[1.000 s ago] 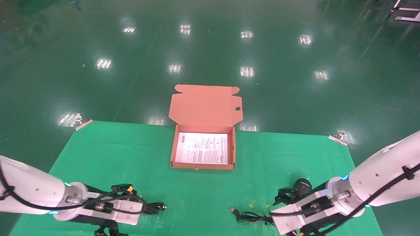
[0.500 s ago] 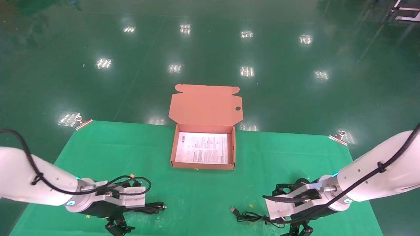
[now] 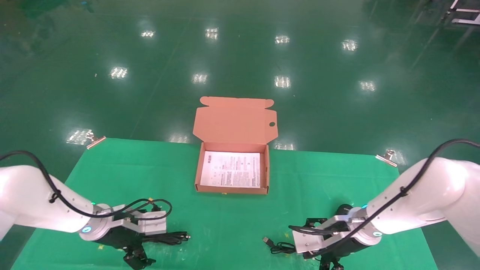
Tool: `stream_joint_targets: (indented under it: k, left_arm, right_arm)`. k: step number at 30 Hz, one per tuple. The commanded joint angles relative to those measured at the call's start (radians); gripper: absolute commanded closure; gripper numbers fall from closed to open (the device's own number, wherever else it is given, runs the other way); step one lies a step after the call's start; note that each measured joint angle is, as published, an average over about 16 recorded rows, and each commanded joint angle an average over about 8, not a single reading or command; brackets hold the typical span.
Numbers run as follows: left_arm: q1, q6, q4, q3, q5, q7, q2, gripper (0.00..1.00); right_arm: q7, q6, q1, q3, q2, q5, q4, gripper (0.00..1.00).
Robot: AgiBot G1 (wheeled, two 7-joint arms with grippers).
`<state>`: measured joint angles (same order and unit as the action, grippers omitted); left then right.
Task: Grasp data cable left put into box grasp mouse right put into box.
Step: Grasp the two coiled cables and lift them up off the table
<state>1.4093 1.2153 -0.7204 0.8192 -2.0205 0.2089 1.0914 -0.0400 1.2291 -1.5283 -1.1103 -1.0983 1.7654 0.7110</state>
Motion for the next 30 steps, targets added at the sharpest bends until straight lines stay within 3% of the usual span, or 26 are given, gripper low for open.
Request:
stream_joint_targets:
  k: [1,5,6,7,13,14,15,30]
  left_arm:
    - [0.003,-0.009,0.031,-0.001,0.003,-0.017,0.008,0.0]
    - [0.013,-0.022,0.068,0.001,-0.001,-0.042,0.021,0.0]
    - [0.015,-0.026,0.077,0.002,-0.002,-0.048,0.024,0.0]
    - [0.017,-0.03,0.083,0.003,-0.004,-0.053,0.026,0.07]
    - [0.022,-0.046,0.12,0.004,-0.006,-0.074,0.037,0.82]
    - [0.022,-0.047,0.122,0.004,-0.006,-0.075,0.037,0.94]
    - [0.023,-0.048,0.125,0.004,-0.006,-0.076,0.038,1.0]
    - [0.021,-0.044,0.11,0.004,-0.007,-0.07,0.034,1.0]
  right_arm:
    - [-0.018,-0.009,0.003,-0.002,-0.017,0.002,-0.032,0.0]
    - [-0.045,-0.035,0.006,-0.012,-0.047,0.021,-0.083,0.0]
    - [-0.049,-0.041,0.006,-0.015,-0.054,0.026,-0.095,0.06]
    - [-0.053,-0.047,0.006,-0.017,-0.059,0.031,-0.104,0.18]
    - [-0.064,-0.074,0.006,-0.031,-0.084,0.054,-0.151,0.93]
    - [-0.065,-0.077,0.006,-0.032,-0.085,0.056,-0.154,1.0]
    - [-0.065,-0.079,0.006,-0.034,-0.087,0.058,-0.157,1.0]
    - [-0.063,-0.069,0.005,-0.027,-0.078,0.051,-0.14,1.0]
